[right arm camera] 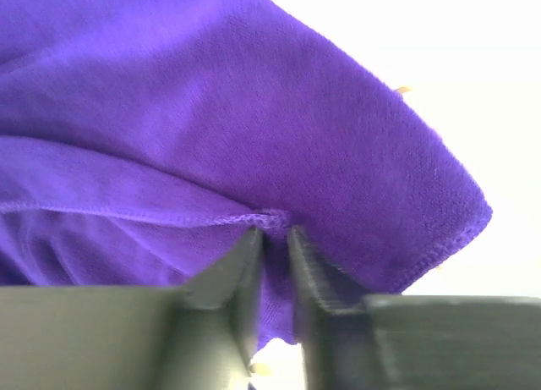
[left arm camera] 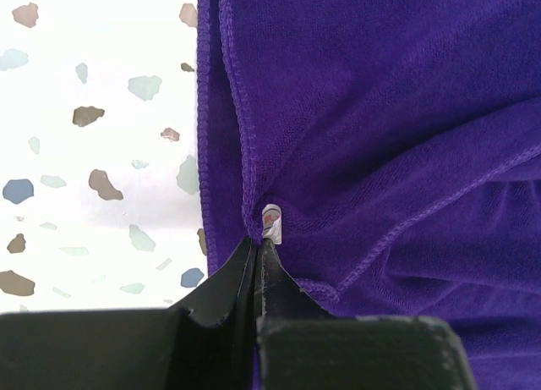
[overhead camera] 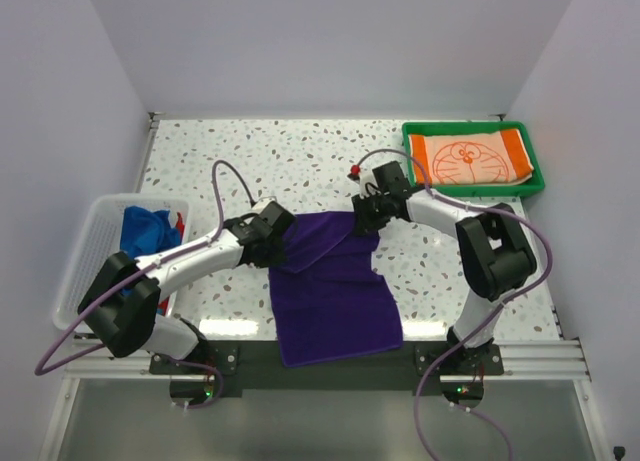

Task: Fold and stack the towels
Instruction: Flatten out the crumpled towel

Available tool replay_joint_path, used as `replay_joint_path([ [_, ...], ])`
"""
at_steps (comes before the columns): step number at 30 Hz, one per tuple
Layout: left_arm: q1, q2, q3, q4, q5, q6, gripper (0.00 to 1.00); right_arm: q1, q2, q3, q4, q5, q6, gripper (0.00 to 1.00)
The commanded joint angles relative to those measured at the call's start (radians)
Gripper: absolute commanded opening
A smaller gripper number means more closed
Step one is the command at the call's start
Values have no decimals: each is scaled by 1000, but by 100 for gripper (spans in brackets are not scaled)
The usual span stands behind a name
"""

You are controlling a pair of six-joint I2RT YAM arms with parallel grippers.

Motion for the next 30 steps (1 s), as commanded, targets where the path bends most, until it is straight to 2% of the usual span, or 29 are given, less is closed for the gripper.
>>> replay_joint_path([
  [1, 16, -5, 30, 35, -13, 32, 0, -3, -8, 140, -40, -3, -77, 13],
  [3, 27, 1, 66, 34, -20, 48, 0, -3, -20, 200, -72, 21, -93, 10],
  [7, 61, 4, 135, 24, -29, 70, 0, -2, -105, 217, -76, 64, -105, 6],
  [12, 73, -7, 126, 27, -9, 78, 0, 4, -210, 75, -65, 43, -65, 1],
  [17, 75, -37, 0, 75, 71, 65, 0, 29, -377, -122, -71, 15, 90, 4],
  [23, 73, -85, -146, 142, 189, 41, 0, 69, -543, -352, -131, -6, 287, 16],
  [26, 73, -100, -180, 152, 215, 48, 0, 78, -618, -386, -192, 27, 360, 25],
  [27, 73, -108, -186, 153, 221, 55, 0, 80, -629, -389, -241, 47, 372, 32],
  [30, 72, -123, -206, 155, 227, 62, 0, 83, -660, -367, -318, 148, 404, 43],
])
